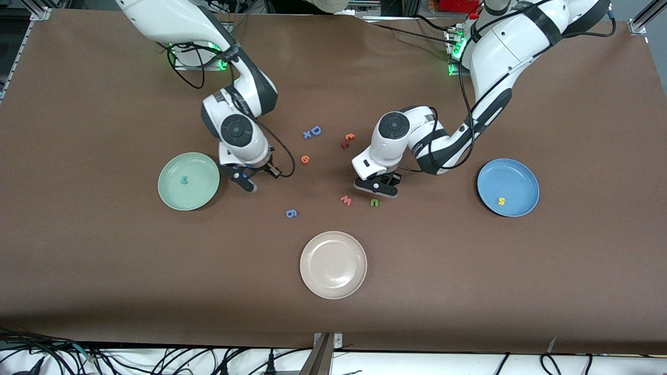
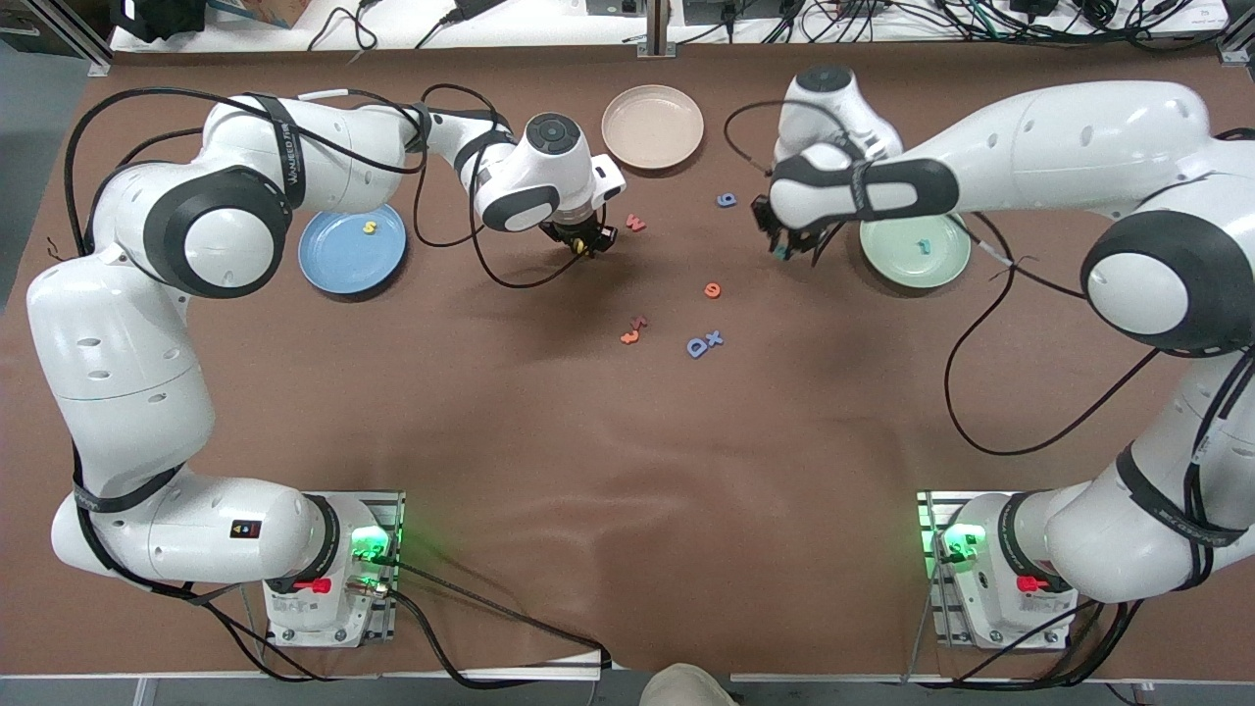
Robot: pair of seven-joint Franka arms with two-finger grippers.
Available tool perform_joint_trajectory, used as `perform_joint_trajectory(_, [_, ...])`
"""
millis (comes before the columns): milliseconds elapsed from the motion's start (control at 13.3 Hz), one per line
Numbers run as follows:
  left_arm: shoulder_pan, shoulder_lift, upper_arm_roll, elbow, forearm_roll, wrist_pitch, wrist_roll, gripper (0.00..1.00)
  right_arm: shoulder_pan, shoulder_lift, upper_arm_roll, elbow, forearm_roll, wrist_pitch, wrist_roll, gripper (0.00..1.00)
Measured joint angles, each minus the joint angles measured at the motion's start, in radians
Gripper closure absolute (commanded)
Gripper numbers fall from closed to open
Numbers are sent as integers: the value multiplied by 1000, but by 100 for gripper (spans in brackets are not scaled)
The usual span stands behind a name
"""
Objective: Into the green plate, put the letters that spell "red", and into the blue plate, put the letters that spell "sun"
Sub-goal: 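Place the teal d on the green plate while the left gripper drops yellow n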
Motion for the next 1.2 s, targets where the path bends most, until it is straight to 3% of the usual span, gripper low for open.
perform_joint_trajectory(225, [0, -2, 1, 0, 0, -4, -12, 75, -3, -79, -131, 7, 1, -130, -244, 90])
perform_joint_trajectory(450, [0, -2, 1, 1, 0, -5, -17, 75, -7, -98, -258, -8, 7, -162, -488, 90])
perform_joint_trajectory(675, [-1, 0, 2, 9, -11, -16, -29, 79, -9, -93, -342, -92, 78, -83, -679, 90])
perform_joint_trajectory(899, [-1, 6, 5, 60, -52, -83, -29, 79, -9, -81, -365, -209, 94, 79, -746, 88])
perform_joint_trajectory(974, [-1, 6, 5, 80, -63, -109, -25, 79, -9, -77, -365, -228, 94, 103, -748, 77])
perform_joint_trajectory(1049, [0, 6, 6, 102, -91, -145, -3, 79, -9, -75, -365, -236, 94, 113, -748, 56])
perform_joint_trajectory(1124, [1, 7, 7, 129, -132, -197, 39, 79, -9, -75, -365, -237, 95, 115, -748, 25])
perform_joint_trajectory(1199, [2, 7, 7, 162, -178, -260, 91, 79, -9, -76, -365, -237, 95, 116, -748, 2])
